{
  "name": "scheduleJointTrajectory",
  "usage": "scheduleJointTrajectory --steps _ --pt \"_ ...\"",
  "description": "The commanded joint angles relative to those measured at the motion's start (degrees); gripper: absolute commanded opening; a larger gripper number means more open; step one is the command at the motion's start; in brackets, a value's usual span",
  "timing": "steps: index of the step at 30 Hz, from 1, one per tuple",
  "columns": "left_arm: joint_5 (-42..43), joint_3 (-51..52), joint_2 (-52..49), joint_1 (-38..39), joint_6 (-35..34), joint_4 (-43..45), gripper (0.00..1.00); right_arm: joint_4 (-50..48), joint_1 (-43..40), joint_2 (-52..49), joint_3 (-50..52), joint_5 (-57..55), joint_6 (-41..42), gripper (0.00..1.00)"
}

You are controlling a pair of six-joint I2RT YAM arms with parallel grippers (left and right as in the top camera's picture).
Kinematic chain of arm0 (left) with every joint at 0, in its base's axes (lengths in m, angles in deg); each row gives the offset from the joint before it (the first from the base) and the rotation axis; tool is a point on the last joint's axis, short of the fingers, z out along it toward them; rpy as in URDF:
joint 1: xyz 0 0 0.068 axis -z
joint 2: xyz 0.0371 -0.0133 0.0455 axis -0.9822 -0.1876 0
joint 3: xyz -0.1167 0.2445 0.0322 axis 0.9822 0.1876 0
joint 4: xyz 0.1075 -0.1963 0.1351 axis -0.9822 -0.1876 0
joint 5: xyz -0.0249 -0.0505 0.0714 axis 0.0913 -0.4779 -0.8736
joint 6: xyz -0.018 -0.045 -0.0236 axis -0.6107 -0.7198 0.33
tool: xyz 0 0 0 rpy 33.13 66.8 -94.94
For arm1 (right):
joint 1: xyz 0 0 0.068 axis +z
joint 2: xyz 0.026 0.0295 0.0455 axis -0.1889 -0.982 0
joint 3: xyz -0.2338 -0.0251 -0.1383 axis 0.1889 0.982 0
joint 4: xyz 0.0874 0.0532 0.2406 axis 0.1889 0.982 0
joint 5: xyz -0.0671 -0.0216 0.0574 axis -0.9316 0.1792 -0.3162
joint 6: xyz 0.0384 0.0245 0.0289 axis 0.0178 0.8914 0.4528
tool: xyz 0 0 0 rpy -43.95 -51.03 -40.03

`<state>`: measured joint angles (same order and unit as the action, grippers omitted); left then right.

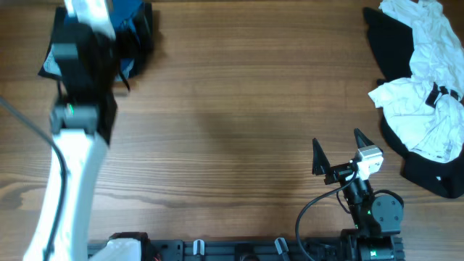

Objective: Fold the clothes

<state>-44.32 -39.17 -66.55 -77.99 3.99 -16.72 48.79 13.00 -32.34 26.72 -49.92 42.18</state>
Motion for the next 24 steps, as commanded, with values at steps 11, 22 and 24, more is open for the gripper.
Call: scheduleJointTrajectory --steps 11,22,24 --pt "0.6 52.4 48.8 -1.6 -7.0 10.1 1.0 -0.2 0.3 0.5 0.2 0.9 -0.6 1.0" --pt "0.6 64.5 70.6 -3.0 -8.9 6.4 1.0 -0.2 0.3 0.5 0.2 0.9 -0.6 1.0" --pt "0.6 64.5 72.7 -3.0 -8.9 4.6 1.0 -0.2 0.3 0.5 0.2 0.9 -0.6 1.0"
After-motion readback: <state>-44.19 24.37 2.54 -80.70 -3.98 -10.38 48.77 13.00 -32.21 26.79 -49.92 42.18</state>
